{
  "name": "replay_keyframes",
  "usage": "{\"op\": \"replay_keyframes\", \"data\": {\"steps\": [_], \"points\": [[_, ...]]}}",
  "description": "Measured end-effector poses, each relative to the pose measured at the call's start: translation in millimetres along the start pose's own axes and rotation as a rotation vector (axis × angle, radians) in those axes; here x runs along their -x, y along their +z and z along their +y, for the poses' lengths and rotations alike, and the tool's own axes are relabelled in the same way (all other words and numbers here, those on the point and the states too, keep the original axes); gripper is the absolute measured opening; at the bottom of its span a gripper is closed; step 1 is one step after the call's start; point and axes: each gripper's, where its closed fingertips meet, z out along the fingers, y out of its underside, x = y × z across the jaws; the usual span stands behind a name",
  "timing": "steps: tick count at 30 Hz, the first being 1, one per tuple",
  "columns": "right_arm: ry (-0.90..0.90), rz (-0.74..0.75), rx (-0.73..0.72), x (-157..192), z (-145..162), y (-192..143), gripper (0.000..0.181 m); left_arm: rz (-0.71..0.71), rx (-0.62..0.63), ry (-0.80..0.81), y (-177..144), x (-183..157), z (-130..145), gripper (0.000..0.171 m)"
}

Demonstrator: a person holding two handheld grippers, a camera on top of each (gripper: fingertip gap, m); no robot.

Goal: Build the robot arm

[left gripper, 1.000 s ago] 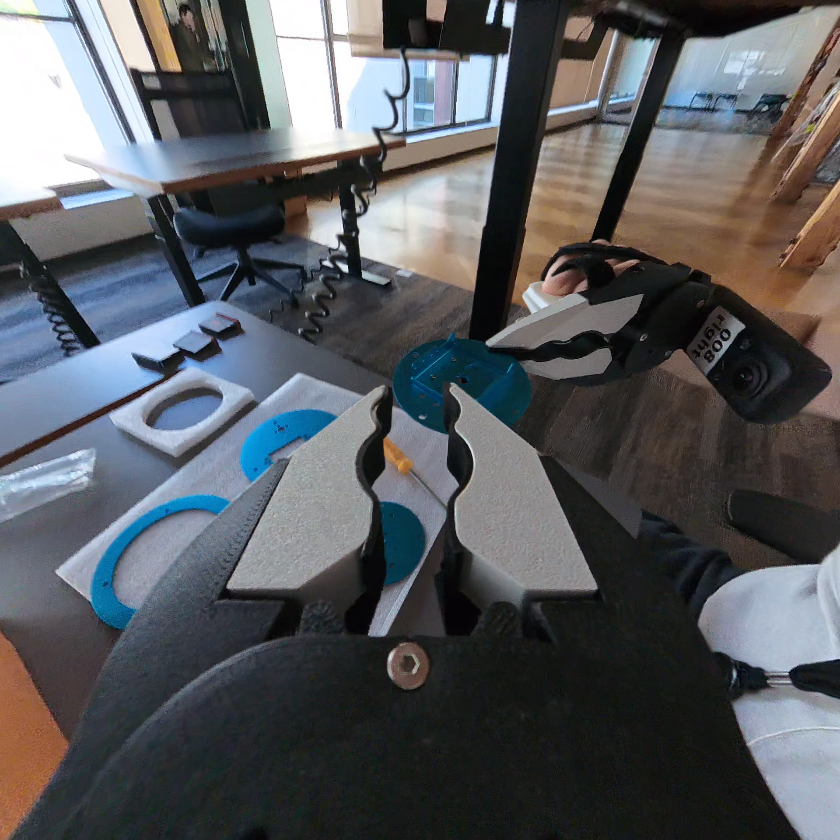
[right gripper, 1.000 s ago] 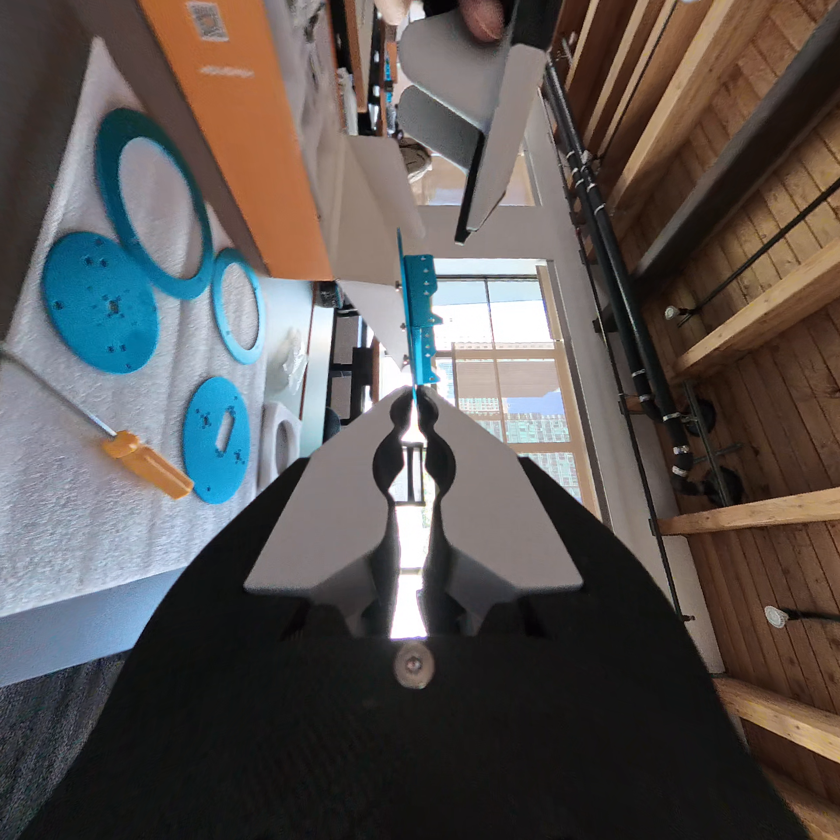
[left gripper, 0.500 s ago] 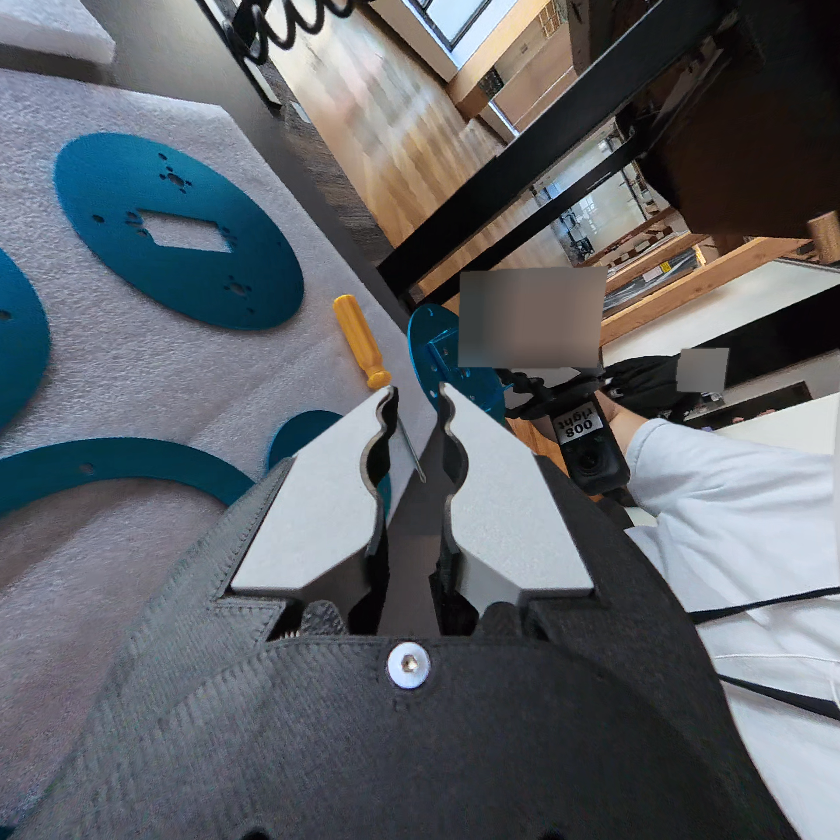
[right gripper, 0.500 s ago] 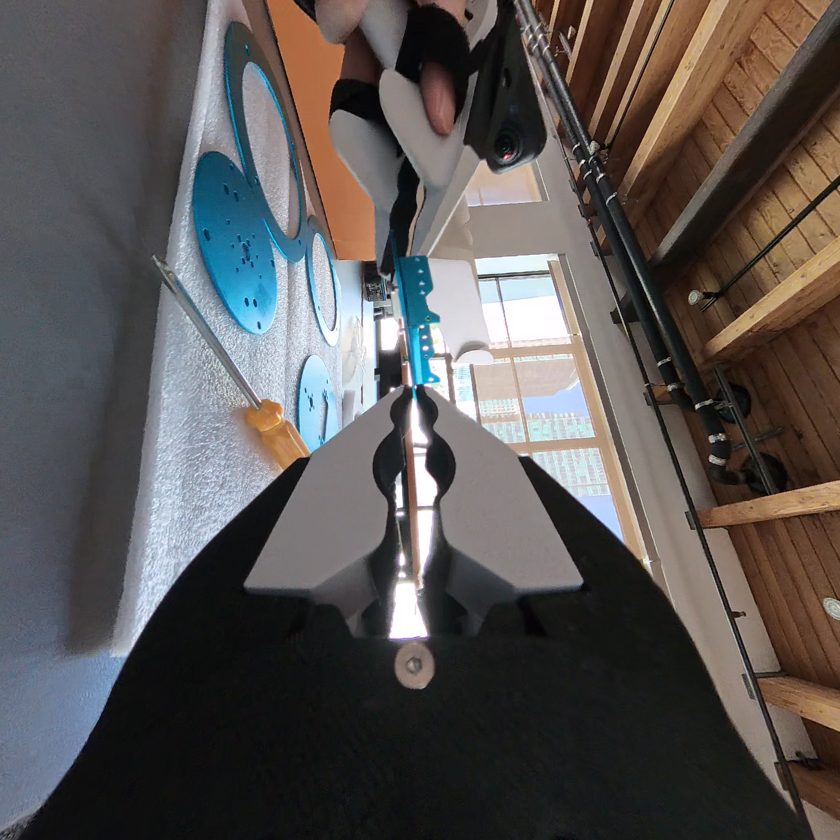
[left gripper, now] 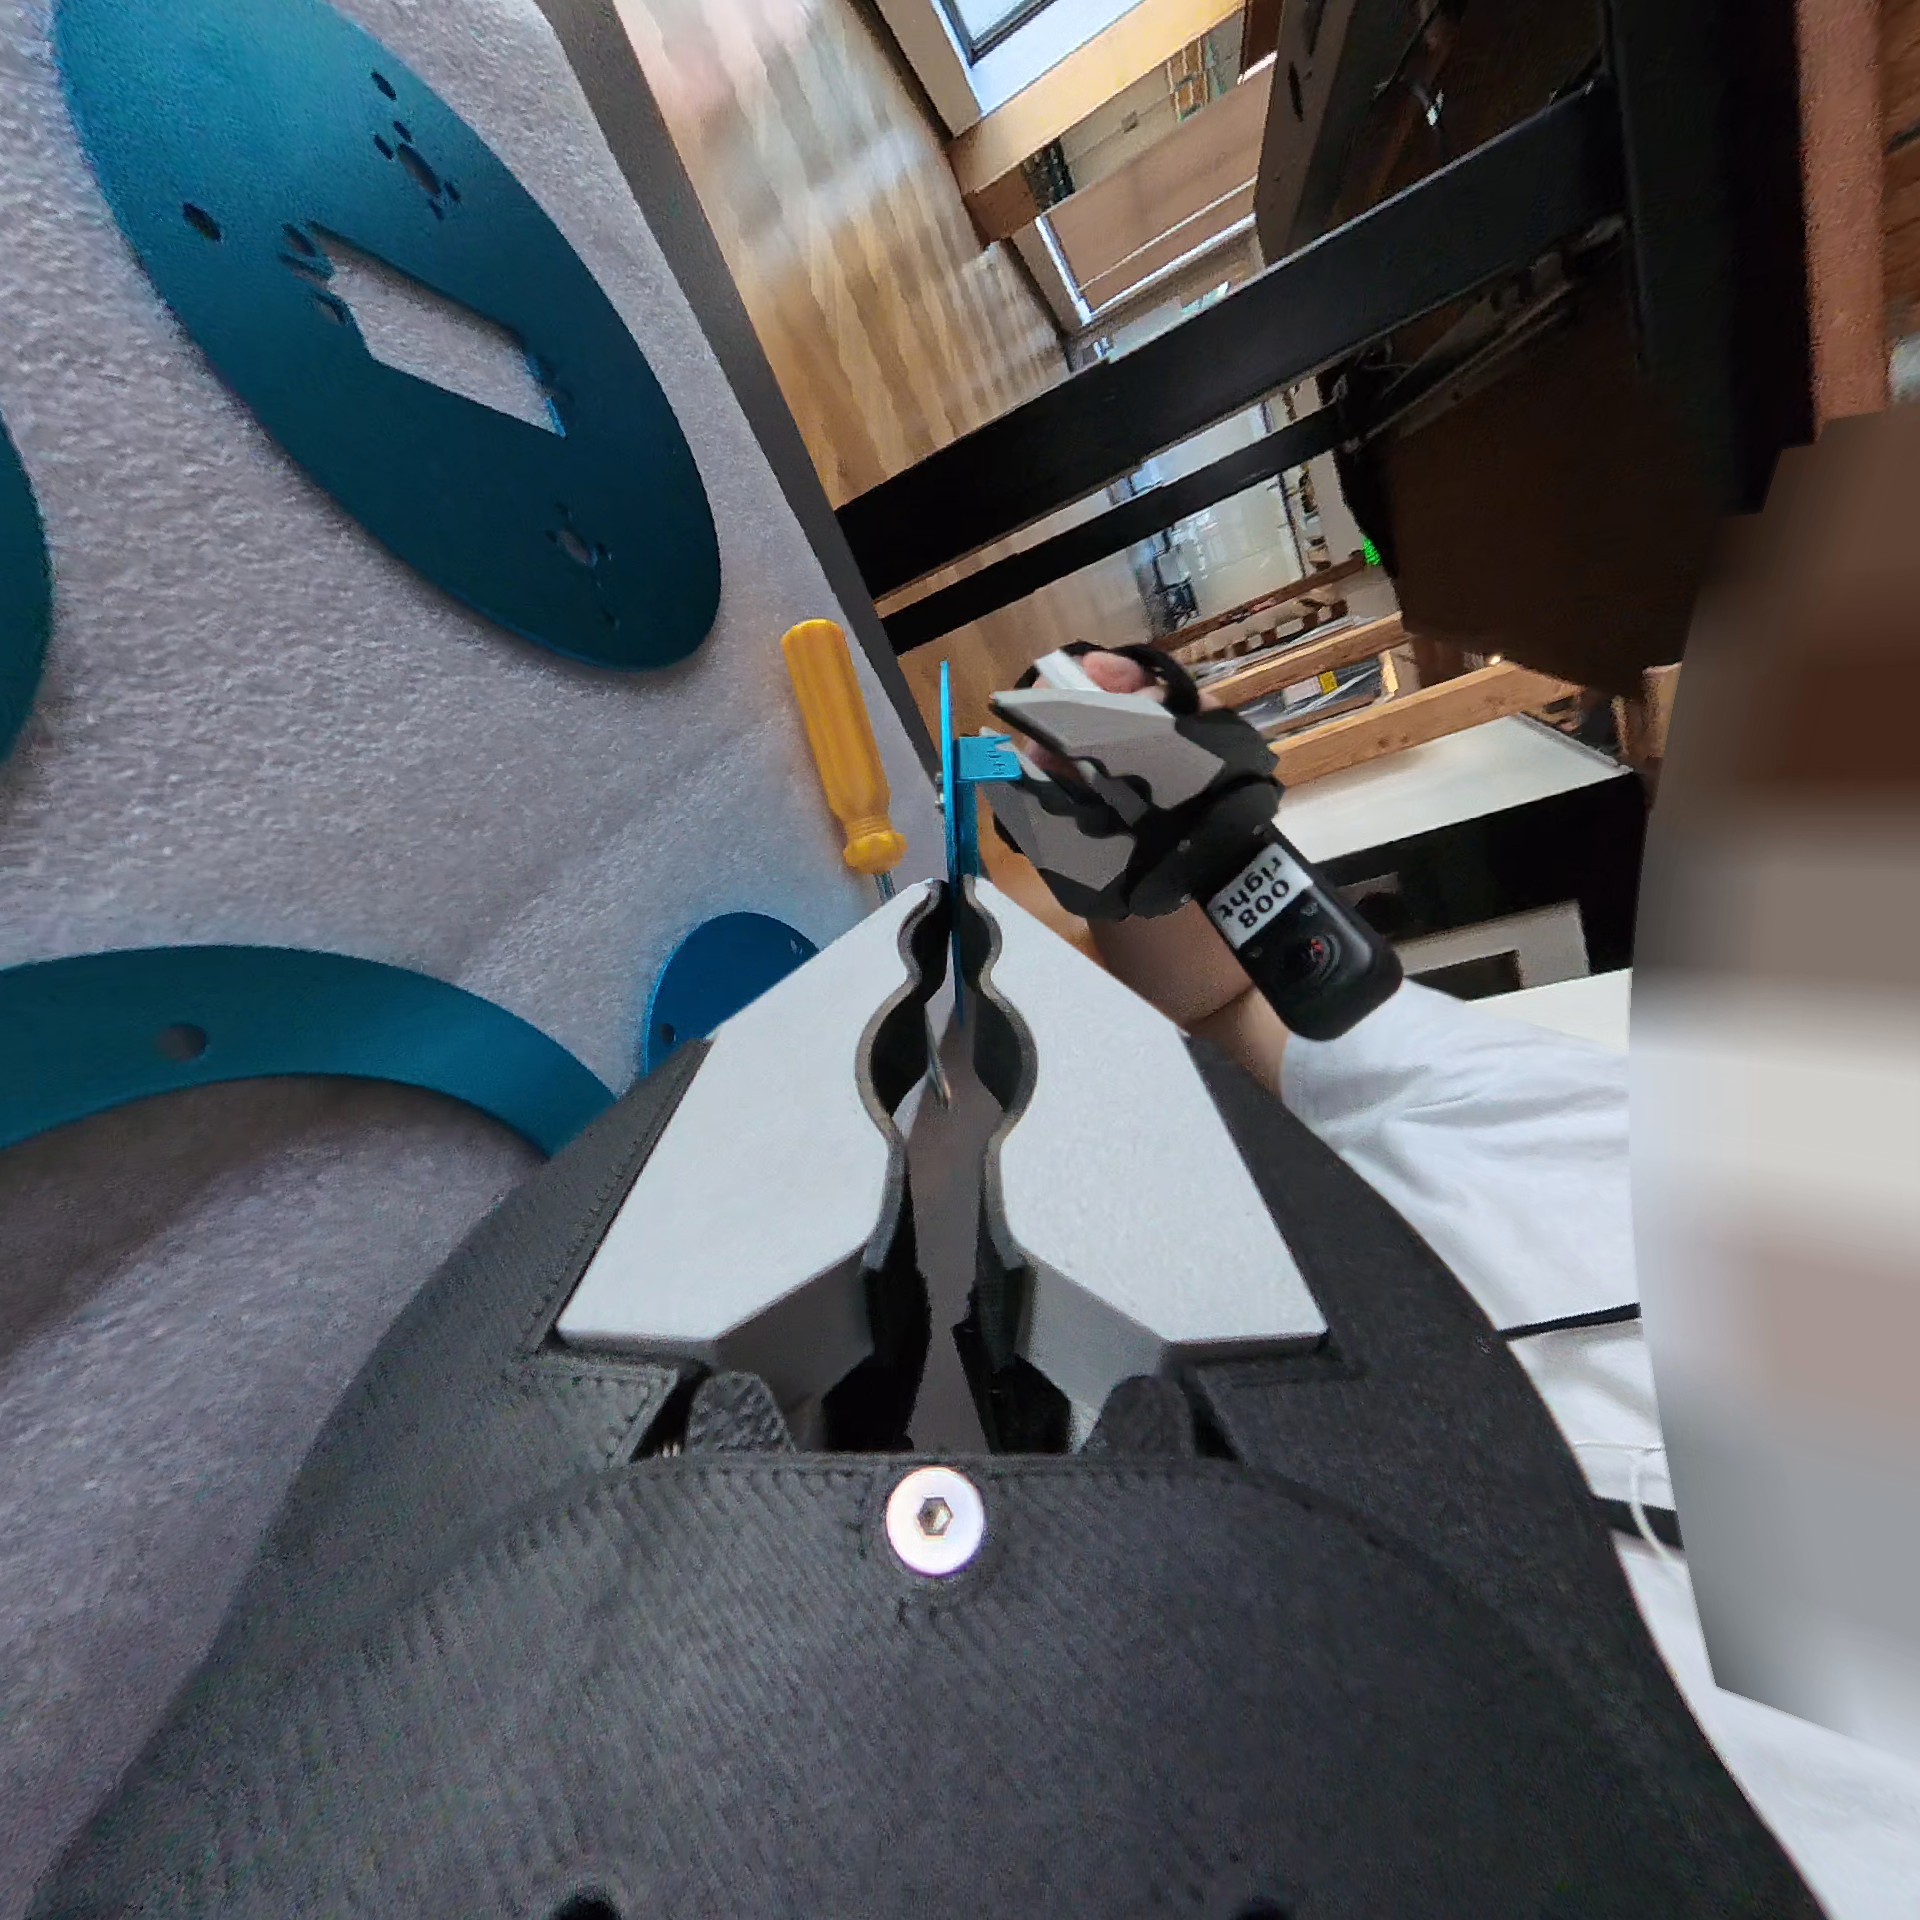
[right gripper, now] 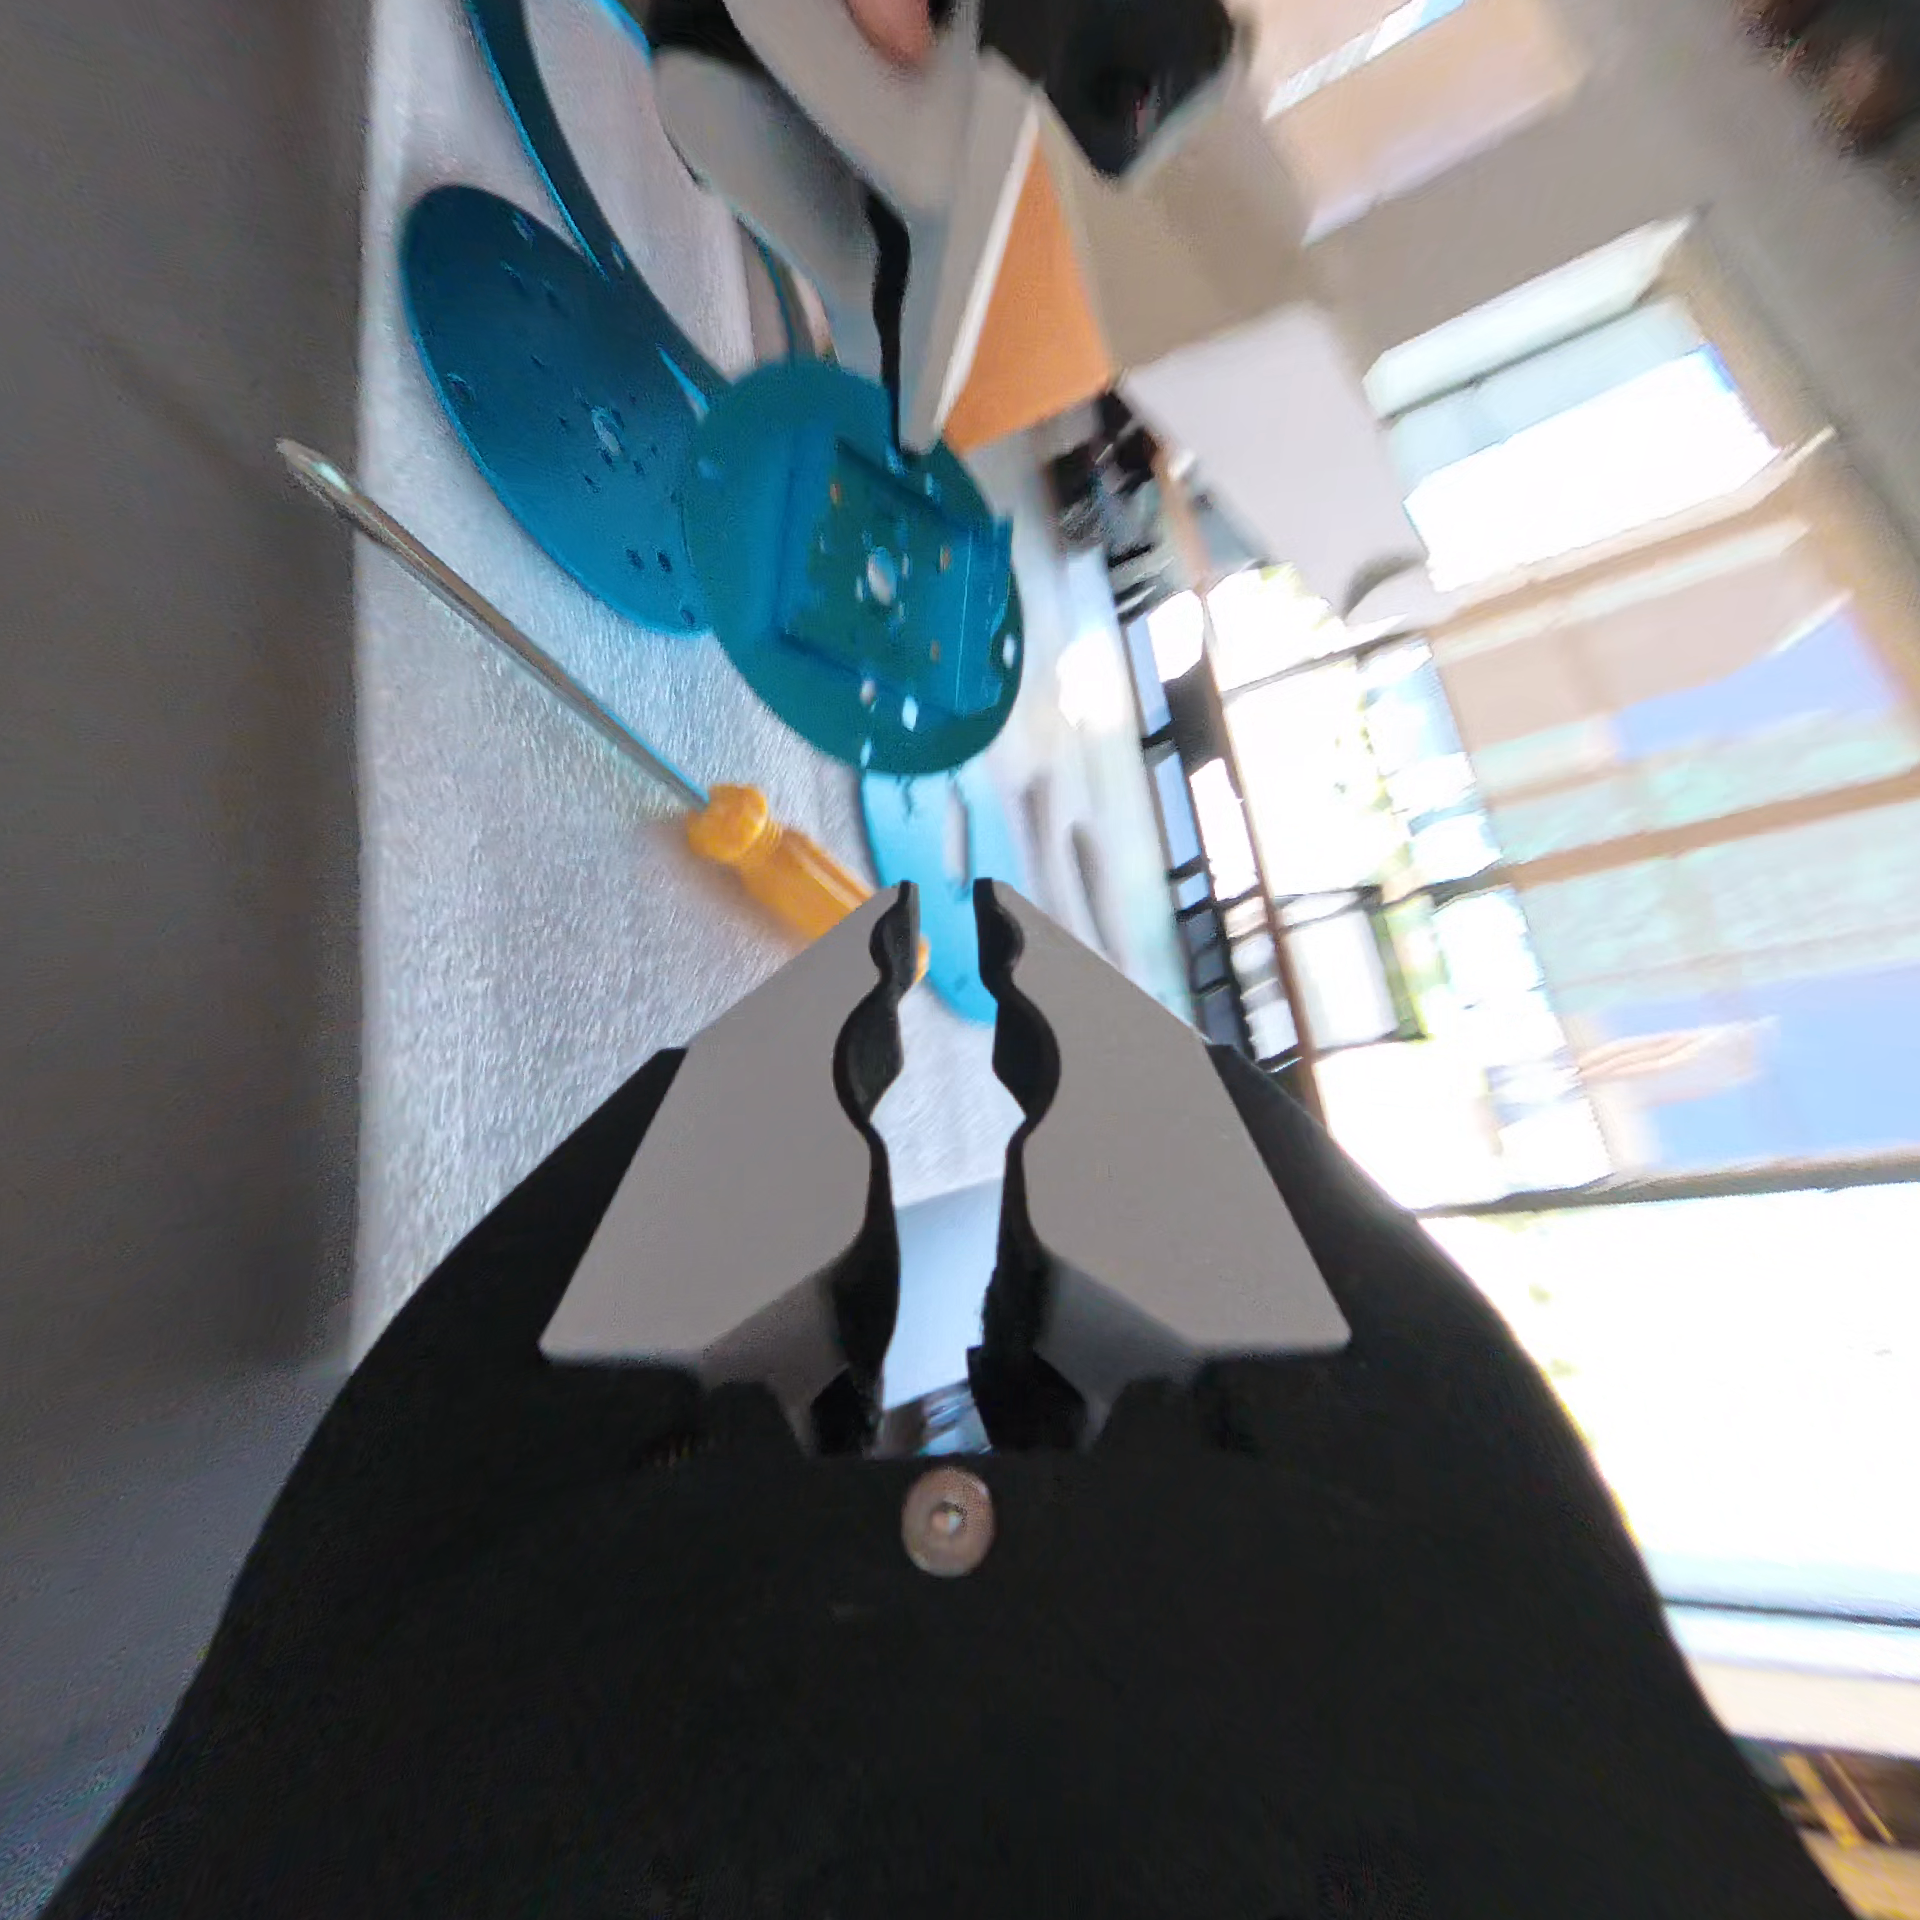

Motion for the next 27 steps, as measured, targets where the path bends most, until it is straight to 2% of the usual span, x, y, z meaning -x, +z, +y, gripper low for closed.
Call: {"op": "replay_keyframes", "data": {"steps": [2,6,8,9,10,13,15,16,20,22,24,27], "points": [[0.314,-0.126,0.137,2.1,22.5,0.3,0.003,0.013,-0.028,-0.044,-4.9,0.9,-2.6,0.000],[1.296,-0.436,0.403,6.8,30.1,10.4,0.042,-0.036,-0.035,-0.028,-12.4,5.3,-0.7,0.000],[1.604,-0.570,0.446,4.0,19.7,18.8,0.044,-0.054,-0.048,-0.001,-16.8,4.6,-1.7,0.000],[1.709,-0.590,0.474,2.7,17.4,23.0,0.043,-0.062,-0.054,0.009,-19.1,4.3,-2.3,0.000],[1.750,-0.602,0.546,7.2,19.2,24.6,0.042,-0.064,-0.055,0.021,-20.9,3.0,-2.2,0.000],[1.602,-0.541,0.805,24.6,33.5,24.1,0.043,-0.092,-0.045,0.051,-25.3,3.2,0.9,0.000],[1.540,-0.507,0.903,30.0,34.0,25.2,0.044,-0.119,-0.035,0.065,-27.7,7.7,2.2,0.000],[1.487,-0.489,0.954,30.4,37.8,24.7,0.035,-0.120,-0.035,0.057,-28.2,9.3,1.4,0.000],[1.386,-0.469,1.092,32.8,41.5,26.7,0.031,-0.106,-0.019,0.024,-22.4,9.9,-3.3,0.000],[1.365,-0.492,1.088,32.0,38.7,28.1,0.027,-0.131,-0.002,0.032,-17.0,11.8,-5.6,0.000],[1.465,-0.497,0.986,24.2,29.3,30.7,0.020,-0.131,0.022,0.008,-10.7,11.0,-7.1,0.000],[1.545,-0.459,0.901,11.6,34.6,15.7,0.018,-0.149,0.048,-0.041,2.6,13.0,-9.6,0.000]]}}
